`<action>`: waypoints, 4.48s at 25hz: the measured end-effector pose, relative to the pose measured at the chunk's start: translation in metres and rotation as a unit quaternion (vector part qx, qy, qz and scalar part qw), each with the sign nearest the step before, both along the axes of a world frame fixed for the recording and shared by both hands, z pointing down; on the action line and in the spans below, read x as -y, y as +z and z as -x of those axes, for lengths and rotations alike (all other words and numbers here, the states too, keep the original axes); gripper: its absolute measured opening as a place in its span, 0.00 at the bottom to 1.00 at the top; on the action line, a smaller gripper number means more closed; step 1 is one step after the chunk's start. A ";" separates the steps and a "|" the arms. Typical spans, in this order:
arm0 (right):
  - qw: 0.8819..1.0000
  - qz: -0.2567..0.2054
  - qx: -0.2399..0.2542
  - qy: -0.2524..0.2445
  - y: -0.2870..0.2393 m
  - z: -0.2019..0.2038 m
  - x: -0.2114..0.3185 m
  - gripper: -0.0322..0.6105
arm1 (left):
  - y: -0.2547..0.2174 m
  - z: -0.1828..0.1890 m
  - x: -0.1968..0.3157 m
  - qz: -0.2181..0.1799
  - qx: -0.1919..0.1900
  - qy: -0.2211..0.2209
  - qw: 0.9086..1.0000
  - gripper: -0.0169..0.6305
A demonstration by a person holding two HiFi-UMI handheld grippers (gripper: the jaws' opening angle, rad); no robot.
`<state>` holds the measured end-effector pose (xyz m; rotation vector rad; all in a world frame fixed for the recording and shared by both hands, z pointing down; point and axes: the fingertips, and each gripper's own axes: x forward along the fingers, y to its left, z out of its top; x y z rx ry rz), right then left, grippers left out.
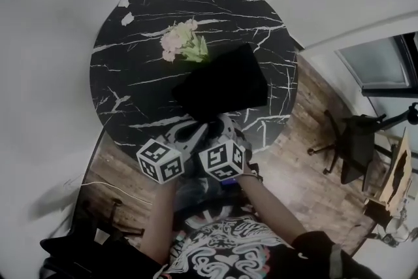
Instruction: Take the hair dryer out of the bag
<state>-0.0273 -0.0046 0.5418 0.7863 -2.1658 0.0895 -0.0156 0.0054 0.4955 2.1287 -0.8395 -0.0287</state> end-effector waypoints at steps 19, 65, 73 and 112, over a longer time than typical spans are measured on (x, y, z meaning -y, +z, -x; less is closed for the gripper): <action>0.988 0.068 0.097 0.095 -0.025 -0.028 0.024 0.09 | 0.028 0.035 0.008 -0.034 0.122 -0.040 0.991 0.27; 0.978 0.126 0.131 0.106 -0.044 -0.095 0.036 0.09 | 0.108 -0.043 0.070 -0.070 0.371 0.163 0.912 0.40; 0.974 0.063 0.169 0.136 -0.077 -0.129 0.065 0.09 | 0.107 -0.042 0.071 -0.075 0.369 0.161 0.912 0.36; 0.974 0.140 0.062 0.167 0.061 -0.183 0.126 0.13 | 0.109 -0.044 0.073 -0.070 0.373 0.157 0.912 0.36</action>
